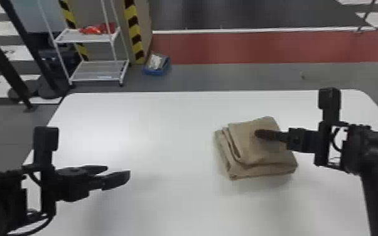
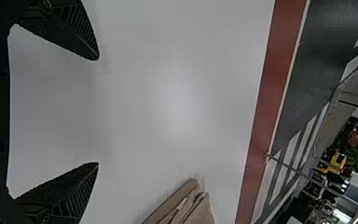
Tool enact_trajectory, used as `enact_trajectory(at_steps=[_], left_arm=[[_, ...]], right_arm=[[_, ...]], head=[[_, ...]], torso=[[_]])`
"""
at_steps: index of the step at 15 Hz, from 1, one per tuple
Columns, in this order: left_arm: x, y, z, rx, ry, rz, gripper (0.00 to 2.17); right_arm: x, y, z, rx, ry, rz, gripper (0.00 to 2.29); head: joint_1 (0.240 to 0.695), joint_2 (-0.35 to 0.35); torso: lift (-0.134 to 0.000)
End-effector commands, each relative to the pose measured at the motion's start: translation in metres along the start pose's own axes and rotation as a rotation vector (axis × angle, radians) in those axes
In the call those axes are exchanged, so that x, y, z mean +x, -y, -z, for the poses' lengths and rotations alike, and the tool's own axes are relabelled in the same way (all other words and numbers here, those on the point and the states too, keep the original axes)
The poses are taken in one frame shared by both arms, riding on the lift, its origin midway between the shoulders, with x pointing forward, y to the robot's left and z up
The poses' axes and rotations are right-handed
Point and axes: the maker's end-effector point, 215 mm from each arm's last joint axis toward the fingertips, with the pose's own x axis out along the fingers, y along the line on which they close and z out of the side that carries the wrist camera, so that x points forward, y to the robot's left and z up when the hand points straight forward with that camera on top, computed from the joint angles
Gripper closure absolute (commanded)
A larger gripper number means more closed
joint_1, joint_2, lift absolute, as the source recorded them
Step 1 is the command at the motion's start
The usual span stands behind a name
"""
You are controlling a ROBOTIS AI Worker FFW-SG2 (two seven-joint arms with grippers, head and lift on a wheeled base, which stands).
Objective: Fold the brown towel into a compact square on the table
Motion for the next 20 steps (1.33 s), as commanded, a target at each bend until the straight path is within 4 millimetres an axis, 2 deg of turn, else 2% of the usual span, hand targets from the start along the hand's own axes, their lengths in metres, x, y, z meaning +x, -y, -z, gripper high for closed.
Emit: enact_trajectory(at_steps=[1, 4, 6, 10, 12, 14, 16, 20], left_arm=[[-0.003, -0.002, 0.000, -0.003, 0.003, -0.006, 0.08], [-0.006, -0.004, 0.000, -0.006, 0.009, -0.009, 0.08], [-0.005, -0.003, 0.001, -0.008, 0.008, -0.007, 0.08], [-0.003, -0.002, 0.001, -0.007, 0.007, -0.004, 0.08], [-0.004, -0.002, 0.000, -0.007, 0.010, -0.005, 0.08], [-0.004, -0.002, -0.002, -0.004, 0.018, -0.006, 0.08], [-0.002, 0.004, -0.010, -0.004, 0.034, 0.016, 0.07], [0.002, 0.011, -0.033, -0.001, 0.071, 0.054, 0.09]], right_arm=[[0.029, -0.023, 0.021, -0.055, -0.077, -0.032, 2.04], [0.049, -0.044, 0.042, -0.096, -0.129, -0.069, 2.04], [0.057, -0.061, 0.044, -0.122, -0.119, -0.113, 2.04], [0.062, -0.108, 0.051, -0.136, -0.126, -0.243, 2.04], [0.058, -0.126, 0.056, -0.144, -0.135, -0.307, 2.04], [0.048, -0.137, 0.058, -0.148, -0.131, -0.343, 2.04], [0.025, -0.149, 0.067, -0.102, -0.165, -0.353, 2.04], [-0.040, -0.123, 0.081, 0.016, -0.195, -0.254, 2.04]], head=[[0.695, 0.097], [0.695, 0.157], [0.695, 0.183], [0.695, 0.225], [0.695, 0.257], [0.695, 0.276], [0.695, 0.287], [0.695, 0.274]], torso=[[-0.128], [-0.128], [-0.128], [-0.128], [-0.128], [-0.128], [-0.128], [-0.128]])
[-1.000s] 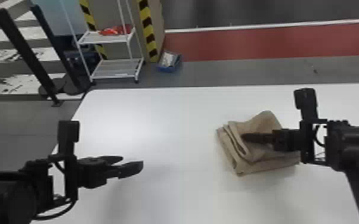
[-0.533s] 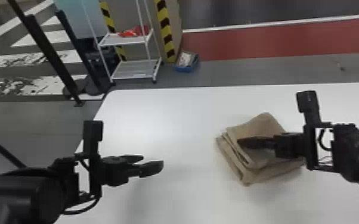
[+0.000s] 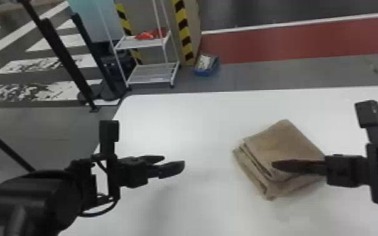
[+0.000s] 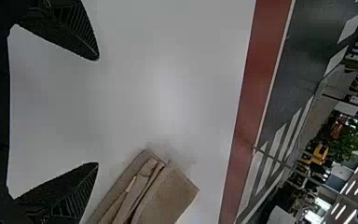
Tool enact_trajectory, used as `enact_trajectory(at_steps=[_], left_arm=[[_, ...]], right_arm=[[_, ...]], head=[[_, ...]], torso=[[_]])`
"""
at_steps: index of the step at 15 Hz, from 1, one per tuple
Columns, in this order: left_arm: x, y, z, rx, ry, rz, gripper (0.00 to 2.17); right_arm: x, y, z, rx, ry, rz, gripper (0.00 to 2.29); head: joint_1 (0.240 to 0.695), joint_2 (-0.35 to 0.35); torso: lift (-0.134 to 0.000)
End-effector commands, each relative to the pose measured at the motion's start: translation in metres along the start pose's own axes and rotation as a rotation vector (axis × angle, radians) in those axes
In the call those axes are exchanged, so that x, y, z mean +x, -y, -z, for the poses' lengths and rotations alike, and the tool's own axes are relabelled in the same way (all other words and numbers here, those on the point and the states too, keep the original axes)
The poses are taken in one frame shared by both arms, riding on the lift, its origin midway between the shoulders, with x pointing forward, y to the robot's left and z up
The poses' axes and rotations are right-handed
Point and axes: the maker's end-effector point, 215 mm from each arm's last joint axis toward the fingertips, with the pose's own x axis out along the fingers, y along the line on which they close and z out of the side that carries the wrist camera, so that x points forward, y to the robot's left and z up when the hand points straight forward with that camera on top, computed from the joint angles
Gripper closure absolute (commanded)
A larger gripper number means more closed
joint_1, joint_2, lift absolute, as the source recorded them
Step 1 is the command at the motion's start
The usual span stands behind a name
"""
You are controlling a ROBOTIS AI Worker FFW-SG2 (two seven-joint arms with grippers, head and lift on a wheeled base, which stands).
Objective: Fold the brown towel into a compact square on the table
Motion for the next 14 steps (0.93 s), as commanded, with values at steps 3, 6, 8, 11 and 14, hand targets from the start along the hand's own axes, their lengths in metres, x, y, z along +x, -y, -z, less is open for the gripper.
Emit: enact_trajectory(at_steps=[3, 6, 8, 11, 14], left_arm=[[0.018, 0.024, -0.045, 0.039, 0.057, 0.119, 0.81], [0.052, 0.045, -0.070, 0.104, 0.060, 0.166, 1.95], [0.081, 0.068, -0.080, 0.121, 0.065, 0.282, 1.95], [0.115, 0.085, -0.080, 0.217, 0.052, 0.359, 1.95], [0.132, 0.082, -0.066, 0.261, 0.032, 0.367, 1.95]], right_arm=[[-0.069, 0.024, 0.020, 0.144, 0.067, 0.131, 2.04], [-0.095, 0.047, 0.029, 0.201, 0.088, 0.204, 2.04], [-0.104, 0.068, 0.026, 0.218, 0.089, 0.264, 2.04], [-0.092, 0.082, 0.022, 0.223, 0.053, 0.290, 2.04], [-0.070, 0.095, 0.017, 0.202, -0.010, 0.324, 2.04]], head=[[0.695, 0.208], [0.695, 0.106], [0.695, 0.053], [0.695, -0.038], [0.695, -0.058]], torso=[[-0.128], [-0.128], [-0.128], [-0.128], [-0.128]])
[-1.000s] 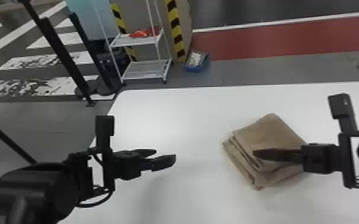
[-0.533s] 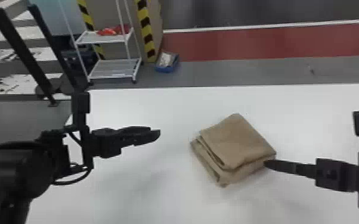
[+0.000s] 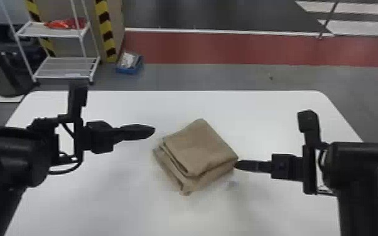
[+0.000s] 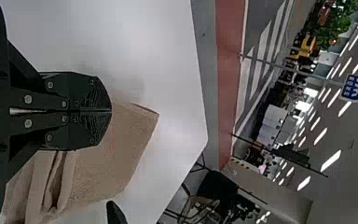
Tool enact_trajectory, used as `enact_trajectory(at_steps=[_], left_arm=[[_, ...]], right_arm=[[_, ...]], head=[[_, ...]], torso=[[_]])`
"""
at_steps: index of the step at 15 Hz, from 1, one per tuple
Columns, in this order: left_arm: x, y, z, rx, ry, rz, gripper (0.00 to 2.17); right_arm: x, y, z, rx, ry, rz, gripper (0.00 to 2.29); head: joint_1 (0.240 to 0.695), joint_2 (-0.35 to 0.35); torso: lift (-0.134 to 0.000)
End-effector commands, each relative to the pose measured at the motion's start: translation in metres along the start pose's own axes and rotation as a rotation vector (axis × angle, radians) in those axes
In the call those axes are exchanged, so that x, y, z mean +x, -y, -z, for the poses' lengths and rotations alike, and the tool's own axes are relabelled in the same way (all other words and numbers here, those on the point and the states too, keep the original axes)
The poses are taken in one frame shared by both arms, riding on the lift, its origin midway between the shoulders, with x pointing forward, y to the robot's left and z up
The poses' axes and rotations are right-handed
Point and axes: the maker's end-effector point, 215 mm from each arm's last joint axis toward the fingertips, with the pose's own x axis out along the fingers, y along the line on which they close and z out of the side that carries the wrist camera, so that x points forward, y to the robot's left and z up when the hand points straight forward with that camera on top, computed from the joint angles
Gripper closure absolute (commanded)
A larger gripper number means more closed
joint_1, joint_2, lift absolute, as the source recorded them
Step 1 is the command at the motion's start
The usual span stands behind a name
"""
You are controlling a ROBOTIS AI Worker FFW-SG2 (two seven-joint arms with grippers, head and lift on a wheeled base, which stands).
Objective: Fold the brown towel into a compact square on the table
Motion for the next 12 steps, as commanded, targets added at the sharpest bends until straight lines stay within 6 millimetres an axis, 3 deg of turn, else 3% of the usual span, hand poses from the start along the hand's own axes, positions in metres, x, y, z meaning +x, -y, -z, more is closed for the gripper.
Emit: enact_trajectory(at_steps=[1, 6, 12], left_arm=[[0.009, -0.004, 0.007, 0.049, -0.005, 0.007, 1.95], [0.032, 0.008, 0.029, 0.088, -0.041, 0.041, 1.95], [0.037, 0.022, 0.053, 0.072, -0.070, 0.071, 1.95]], right_arm=[[0.018, 0.002, -0.009, -0.048, -0.022, 0.026, 2.04], [0.037, 0.017, -0.046, -0.155, 0.017, 0.089, 2.04], [0.060, 0.014, -0.095, -0.298, 0.100, 0.085, 2.04]], head=[[0.695, -0.058], [0.695, -0.067], [0.695, -0.083]], torso=[[-0.128], [-0.128], [-0.128]])
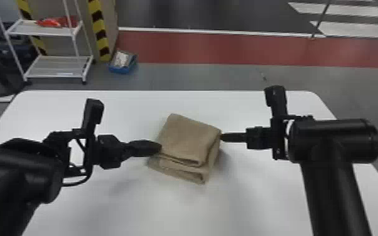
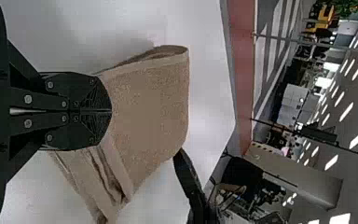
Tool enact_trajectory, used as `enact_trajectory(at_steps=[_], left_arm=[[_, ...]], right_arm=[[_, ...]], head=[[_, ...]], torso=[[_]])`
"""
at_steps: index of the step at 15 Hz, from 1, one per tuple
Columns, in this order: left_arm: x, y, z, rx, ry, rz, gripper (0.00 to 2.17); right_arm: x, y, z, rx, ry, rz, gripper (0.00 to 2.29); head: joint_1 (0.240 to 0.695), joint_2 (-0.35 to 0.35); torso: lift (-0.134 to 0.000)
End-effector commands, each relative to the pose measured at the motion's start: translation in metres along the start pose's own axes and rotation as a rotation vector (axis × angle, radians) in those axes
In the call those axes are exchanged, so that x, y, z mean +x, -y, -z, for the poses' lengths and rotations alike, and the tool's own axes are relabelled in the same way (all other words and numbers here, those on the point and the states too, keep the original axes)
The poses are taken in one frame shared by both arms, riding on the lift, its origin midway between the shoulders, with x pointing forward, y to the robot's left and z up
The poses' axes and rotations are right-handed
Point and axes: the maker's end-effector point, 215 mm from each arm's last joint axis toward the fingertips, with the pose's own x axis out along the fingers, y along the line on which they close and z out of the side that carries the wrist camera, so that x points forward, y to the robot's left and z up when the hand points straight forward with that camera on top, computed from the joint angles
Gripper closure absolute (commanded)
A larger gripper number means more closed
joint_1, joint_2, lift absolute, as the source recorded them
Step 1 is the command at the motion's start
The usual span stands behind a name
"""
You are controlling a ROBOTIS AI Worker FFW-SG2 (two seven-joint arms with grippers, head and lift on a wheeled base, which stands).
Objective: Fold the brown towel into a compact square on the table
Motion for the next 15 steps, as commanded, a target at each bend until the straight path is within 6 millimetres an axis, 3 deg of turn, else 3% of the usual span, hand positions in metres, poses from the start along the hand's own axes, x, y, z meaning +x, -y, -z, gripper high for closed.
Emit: enact_trajectory(at_steps=[1, 3, 7, 10, 12, 14, 15], left_arm=[[0.002, 0.009, 0.013, -0.016, -0.008, 0.019, 1.95], [0.003, 0.022, 0.022, -0.019, -0.014, 0.035, 1.95], [0.002, 0.047, 0.022, -0.014, -0.015, 0.067, 1.95], [-0.004, 0.047, 0.014, 0.005, -0.004, 0.054, 1.95], [-0.028, 0.028, -0.006, 0.011, 0.046, 0.006, 1.95], [-0.060, 0.008, -0.029, 0.017, 0.102, -0.049, 1.94], [-0.081, -0.001, -0.043, 0.011, 0.147, -0.078, 1.79]], right_arm=[[0.016, -0.007, -0.015, -0.054, 0.032, -0.026, 2.04], [0.027, -0.011, -0.027, -0.097, 0.070, -0.041, 2.04], [0.043, -0.026, -0.043, -0.138, 0.124, -0.086, 2.04], [0.049, -0.030, -0.037, -0.152, 0.099, -0.073, 2.04], [0.034, -0.023, -0.016, -0.107, 0.066, -0.038, 2.04], [0.006, -0.003, -0.006, -0.076, 0.051, 0.059, 1.94], [-0.011, 0.000, -0.009, -0.088, 0.073, 0.099, 1.50]], head=[[0.695, -0.083], [0.695, -0.077], [0.695, -0.067], [0.695, -0.058], [0.695, -0.051], [0.695, -0.042], [0.695, -0.039]], torso=[[-0.128], [-0.128], [-0.128], [-0.128], [-0.128], [-0.128], [-0.128]])
